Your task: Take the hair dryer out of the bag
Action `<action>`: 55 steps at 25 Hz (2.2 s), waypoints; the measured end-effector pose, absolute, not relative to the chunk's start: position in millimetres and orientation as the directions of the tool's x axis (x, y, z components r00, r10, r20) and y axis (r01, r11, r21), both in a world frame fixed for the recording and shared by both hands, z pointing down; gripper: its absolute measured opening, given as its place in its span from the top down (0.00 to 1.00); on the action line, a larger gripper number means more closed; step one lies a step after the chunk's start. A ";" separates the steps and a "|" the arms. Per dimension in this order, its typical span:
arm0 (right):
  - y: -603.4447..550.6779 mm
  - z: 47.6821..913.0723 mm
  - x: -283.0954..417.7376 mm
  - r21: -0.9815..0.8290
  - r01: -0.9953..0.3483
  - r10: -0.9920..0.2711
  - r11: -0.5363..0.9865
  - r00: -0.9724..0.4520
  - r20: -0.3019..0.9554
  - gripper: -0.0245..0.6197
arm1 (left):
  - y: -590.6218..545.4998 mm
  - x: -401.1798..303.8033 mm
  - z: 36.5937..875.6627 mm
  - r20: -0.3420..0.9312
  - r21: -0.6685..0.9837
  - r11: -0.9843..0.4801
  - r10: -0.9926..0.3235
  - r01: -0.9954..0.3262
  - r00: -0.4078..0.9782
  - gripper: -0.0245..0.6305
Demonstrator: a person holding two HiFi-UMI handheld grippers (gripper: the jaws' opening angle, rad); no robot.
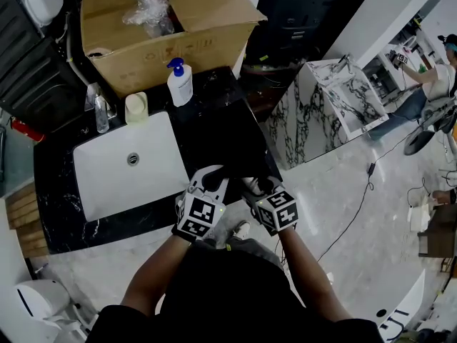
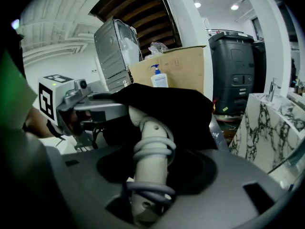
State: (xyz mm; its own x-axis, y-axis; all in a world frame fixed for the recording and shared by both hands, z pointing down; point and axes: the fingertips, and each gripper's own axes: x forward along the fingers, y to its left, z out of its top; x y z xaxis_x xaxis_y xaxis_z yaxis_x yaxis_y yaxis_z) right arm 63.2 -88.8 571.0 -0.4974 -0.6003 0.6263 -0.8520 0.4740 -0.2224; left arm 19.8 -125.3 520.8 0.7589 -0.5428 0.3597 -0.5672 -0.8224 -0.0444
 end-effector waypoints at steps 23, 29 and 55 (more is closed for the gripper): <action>-48.9 550.0 72.0 -0.091 -0.772 -0.576 0.629 -0.540 0.614 0.58 | -146.9 15.6 493.1 0.349 -0.035 -0.807 -0.563 -0.590 0.749 0.91; -30.1 539.2 67.8 -0.106 -0.736 -0.549 0.669 -0.584 0.598 0.58 | -152.5 17.8 496.2 0.353 -0.023 -0.801 -0.567 -0.599 0.744 0.91; 13.7 474.8 72.3 -0.105 -0.578 -0.476 0.809 -0.750 0.459 0.58 | -177.8 18.7 517.1 0.423 -0.053 -0.731 -0.633 -0.680 0.648 0.91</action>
State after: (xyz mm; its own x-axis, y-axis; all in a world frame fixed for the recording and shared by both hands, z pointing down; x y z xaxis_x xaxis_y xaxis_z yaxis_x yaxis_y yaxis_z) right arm 72.3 13.7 474.8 -0.7498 -0.4764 0.4592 -0.5784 0.8089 -0.1054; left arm 18.7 -177.8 517.1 0.6479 -0.6332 0.4233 -0.6800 -0.7313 -0.0532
